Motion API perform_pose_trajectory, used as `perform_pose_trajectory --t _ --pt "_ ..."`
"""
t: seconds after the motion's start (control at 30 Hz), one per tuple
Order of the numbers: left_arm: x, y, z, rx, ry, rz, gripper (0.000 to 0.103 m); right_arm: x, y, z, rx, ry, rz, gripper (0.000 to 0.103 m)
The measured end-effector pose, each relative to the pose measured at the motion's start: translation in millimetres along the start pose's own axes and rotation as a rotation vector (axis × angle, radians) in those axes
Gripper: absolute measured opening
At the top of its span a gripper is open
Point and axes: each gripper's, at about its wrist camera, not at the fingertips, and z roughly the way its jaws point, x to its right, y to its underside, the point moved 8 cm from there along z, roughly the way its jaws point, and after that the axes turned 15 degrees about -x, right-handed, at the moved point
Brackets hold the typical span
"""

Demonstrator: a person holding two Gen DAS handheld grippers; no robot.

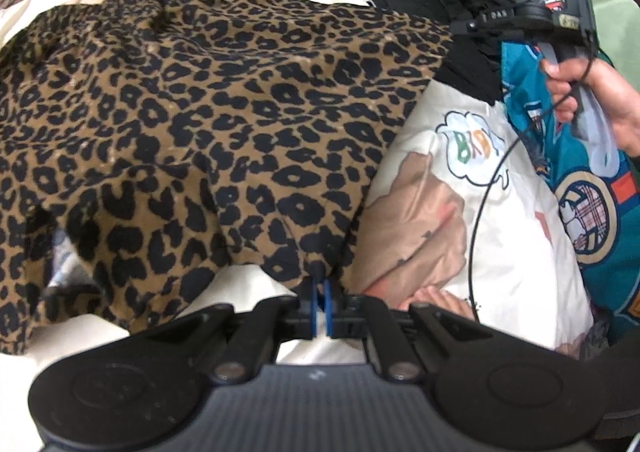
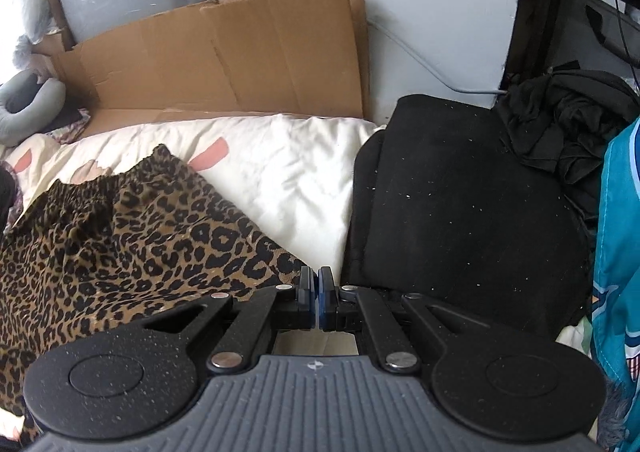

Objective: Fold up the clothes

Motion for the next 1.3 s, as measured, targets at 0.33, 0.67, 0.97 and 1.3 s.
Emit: perform_pose_trajectory --t 0.33,0.67,0.97,1.3 --pt "-0.4 -1.8 39.1 -0.087 0.034 -0.061 0.005 8.8 21.0 47.6 -0.131 0.006 0.100 0.003" --pt "6.4 -3.8 7.1 -0.039 0.083 -0.031 0.023 -14.4 23.5 34.1 -0.102 -0.051 0.114 0.013" --pt "-23.8 -8.6 -37.1 0.056 -0.013 -0.117 0.029 -69.7 46.5 36.8 -0.163 -0.209 0.086 0.013" --pt "-72.0 3.5 -60.9 0.084 -0.094 -0.229 0.030 -122.4 63.5 28.6 -0.212 -0.333 0.052 0.014"
